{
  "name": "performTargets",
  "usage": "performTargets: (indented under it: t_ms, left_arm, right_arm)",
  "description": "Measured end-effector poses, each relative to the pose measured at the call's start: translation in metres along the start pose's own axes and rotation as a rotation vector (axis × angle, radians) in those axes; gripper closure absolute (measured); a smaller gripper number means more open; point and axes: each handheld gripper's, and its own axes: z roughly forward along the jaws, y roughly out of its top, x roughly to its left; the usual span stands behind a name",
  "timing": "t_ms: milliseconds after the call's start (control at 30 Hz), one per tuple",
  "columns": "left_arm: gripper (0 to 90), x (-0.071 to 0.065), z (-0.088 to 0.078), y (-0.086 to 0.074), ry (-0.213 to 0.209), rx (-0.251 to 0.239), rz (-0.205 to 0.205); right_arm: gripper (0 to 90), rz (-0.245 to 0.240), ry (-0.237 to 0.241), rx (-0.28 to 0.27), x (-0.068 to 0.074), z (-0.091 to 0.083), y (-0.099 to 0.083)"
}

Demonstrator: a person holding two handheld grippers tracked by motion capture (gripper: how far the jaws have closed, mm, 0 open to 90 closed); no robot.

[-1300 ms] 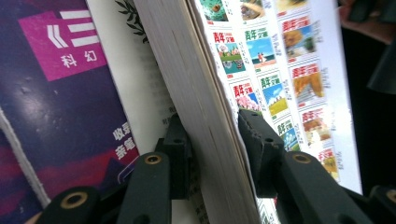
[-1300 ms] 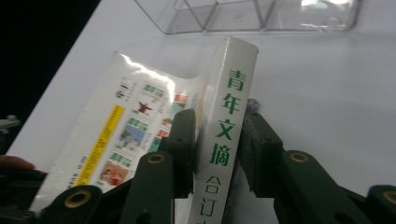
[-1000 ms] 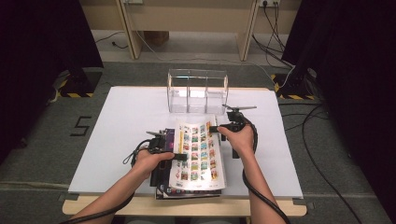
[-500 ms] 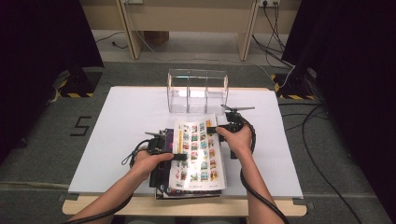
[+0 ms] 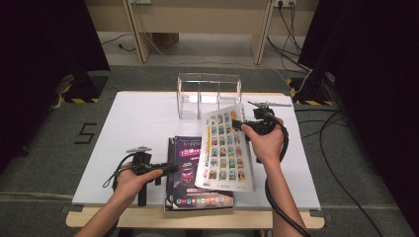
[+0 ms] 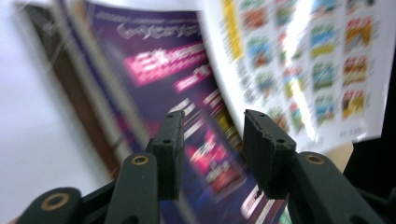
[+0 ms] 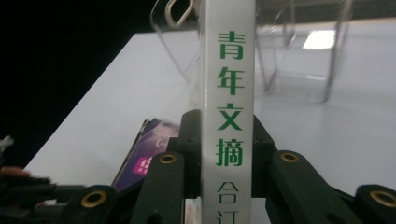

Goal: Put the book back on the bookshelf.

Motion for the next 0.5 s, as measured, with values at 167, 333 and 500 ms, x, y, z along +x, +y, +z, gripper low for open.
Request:
performTargets:
  t_ms: [167,333,500]
  left_arm:
    - [57.2,0.016,-0.008,-0.016,0.046,-0.044,-0.031]
    - [57.2,0.016,-0.015,-0.016,0.078,-0.080,0.014]
    - [55.9,0.015,-0.016,-0.018,0.094,-0.085,0.051]
  right_arm:
    - [74.0,-0.049,-0.063,-0.065,0.011,-0.015,0.007]
    - [74.0,-0.068,-0.091,-0.106,0.017,-0.021,0.014]
    - [74.0,-0.094,-0.119,-0.152,0.022,-0.029,0.025]
